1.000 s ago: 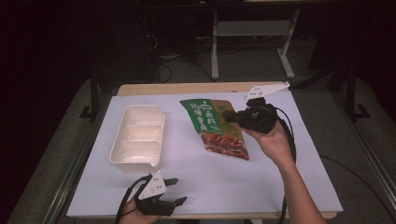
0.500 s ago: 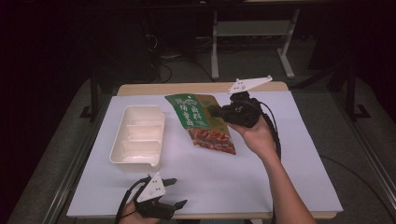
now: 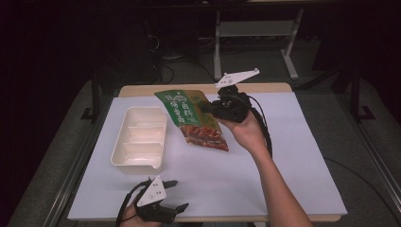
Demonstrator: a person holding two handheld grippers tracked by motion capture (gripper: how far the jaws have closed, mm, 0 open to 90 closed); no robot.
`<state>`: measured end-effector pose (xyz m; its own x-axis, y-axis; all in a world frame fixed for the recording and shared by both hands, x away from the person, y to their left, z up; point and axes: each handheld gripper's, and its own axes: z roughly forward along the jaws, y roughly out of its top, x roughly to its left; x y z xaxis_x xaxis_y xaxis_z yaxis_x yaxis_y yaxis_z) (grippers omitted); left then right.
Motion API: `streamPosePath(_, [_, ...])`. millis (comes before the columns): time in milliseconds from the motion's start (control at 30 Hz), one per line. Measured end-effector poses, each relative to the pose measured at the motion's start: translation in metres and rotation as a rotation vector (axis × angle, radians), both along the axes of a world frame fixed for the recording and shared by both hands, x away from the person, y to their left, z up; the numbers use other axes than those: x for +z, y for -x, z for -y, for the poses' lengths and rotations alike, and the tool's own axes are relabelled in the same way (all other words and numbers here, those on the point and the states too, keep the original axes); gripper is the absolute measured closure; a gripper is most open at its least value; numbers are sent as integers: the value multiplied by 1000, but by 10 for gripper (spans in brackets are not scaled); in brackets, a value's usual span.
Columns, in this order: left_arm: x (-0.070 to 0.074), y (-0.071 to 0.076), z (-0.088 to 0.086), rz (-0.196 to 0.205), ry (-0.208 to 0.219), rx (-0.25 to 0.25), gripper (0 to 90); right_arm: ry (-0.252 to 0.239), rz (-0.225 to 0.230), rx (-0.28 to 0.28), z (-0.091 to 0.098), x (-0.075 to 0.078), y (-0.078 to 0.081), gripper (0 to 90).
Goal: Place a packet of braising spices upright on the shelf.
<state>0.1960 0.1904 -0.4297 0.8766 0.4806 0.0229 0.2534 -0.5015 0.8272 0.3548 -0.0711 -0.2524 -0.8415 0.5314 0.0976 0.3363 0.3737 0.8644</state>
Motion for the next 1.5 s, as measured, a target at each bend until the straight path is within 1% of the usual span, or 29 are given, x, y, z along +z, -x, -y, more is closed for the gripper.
streamPosePath(100, [0, 0, -1, 5, -1, 3, 218, -1, 4, 6, -10, 5, -4, 900])
streamPosePath(133, [0, 0, -1, 5, -1, 3, 212, -1, 4, 6, -10, 5, -4, 900])
streamPosePath(167, [0, 0, 0, -2, 5, 6, 210, -2, 9, 14, -15, 7, -5, 900])
streamPosePath(200, [-1, -1, 0, -8, 7, 8, 210, -4, 0, 11, -18, 8, -6, 900])
streamPosePath(300, [-1, -1, 0, -18, 4, 4, 209, 0, 8, 19, -23, 10, -8, 900])
streamPosePath(333, [-1, -1, 0, -16, 2, 2, 208, 1, 11, 20, -26, 10, -9, 900])
streamPosePath(367, [-1, -1, 0, -14, 8, 3, 205, 1, 8, 18, -28, 11, -10, 900])
streamPosePath(400, [-1, -1, 1, -13, 7, 4, 201, -3, 14, 25, -32, 11, -13, 900])
streamPosePath(467, [-2, -1, 1, -16, 9, 5, 201, -8, 8, 24, -34, 12, -13, 900])
streamPosePath(500, [-1, -1, 0, -17, 10, 3, 201, -21, 8, 27, -38, 13, -16, 900])
streamPosePath(567, [-1, -1, 0, -16, 8, 2, 200, -20, 15, 28, -40, 14, -17, 900])
streamPosePath(600, [-1, -1, 0, -14, 4, 0, 200, -24, 21, 32, -45, 17, -18, 900])
streamPosePath(633, [-1, -1, 0, -14, 2, -1, 200, -24, 21, 32, -45, 17, -18, 900])
streamPosePath(700, [-1, -1, 0, -13, 1, -2, 198, -27, 26, 37, -52, 20, -20, 900])
streamPosePath(833, [-1, -1, 0, -12, -2, -1, 198, -34, 29, 45, -58, 22, -22, 900])
streamPosePath(867, [-2, -1, 1, -13, 2, 2, 198, -37, 27, 47, -61, 22, -23, 900])
streamPosePath(900, [-3, 0, 2, -18, 6, 3, 198, -37, 28, 55, -66, 21, -24, 900])
streamPosePath(1000, [-3, 0, 2, -18, 3, 1, 197, -40, 24, 61, -72, 19, -26, 900])
streamPosePath(1033, [-4, 1, 3, -18, 0, -1, 196, -41, 21, 64, -78, 16, -29, 900])
streamPosePath(1067, [-4, 1, 3, -18, 0, -1, 196, -42, 21, 66, -80, 15, -30, 900])
streamPosePath(1133, [-4, 1, 3, -15, -2, -4, 195, -45, 18, 67, -83, 14, -30, 900])
streamPosePath(1167, [-4, 1, 3, -13, -4, -4, 195, -47, 13, 71, -88, 12, -32, 900])
streamPosePath(1200, [-4, 1, 3, -10, -9, -4, 195, -47, 13, 71, -88, 12, -32, 900])
streamPosePath(1233, [-4, 1, 2, -5, -13, -1, 194, -47, 15, 75, -94, 11, -33, 900])
streamPosePath(1300, [-3, 1, 2, 0, -16, -1, 193, -46, 14, 76, -96, 10, -34, 900])
streamPosePath(1333, [-3, 1, 2, -2, -11, 4, 192, -47, 19, 81, -102, 9, -36, 900])
streamPosePath(1400, [-3, 1, 1, -1, -14, 2, 191, -53, 9, 84, -109, 7, -37, 900])
streamPosePath(1433, [-3, 1, 1, 1, -9, 4, 191, -54, 4, 89, -112, 6, -38, 900])
streamPosePath(1500, [-4, 1, 1, 2, -5, 3, 191, -54, 9, 92, -115, 5, -39, 900])
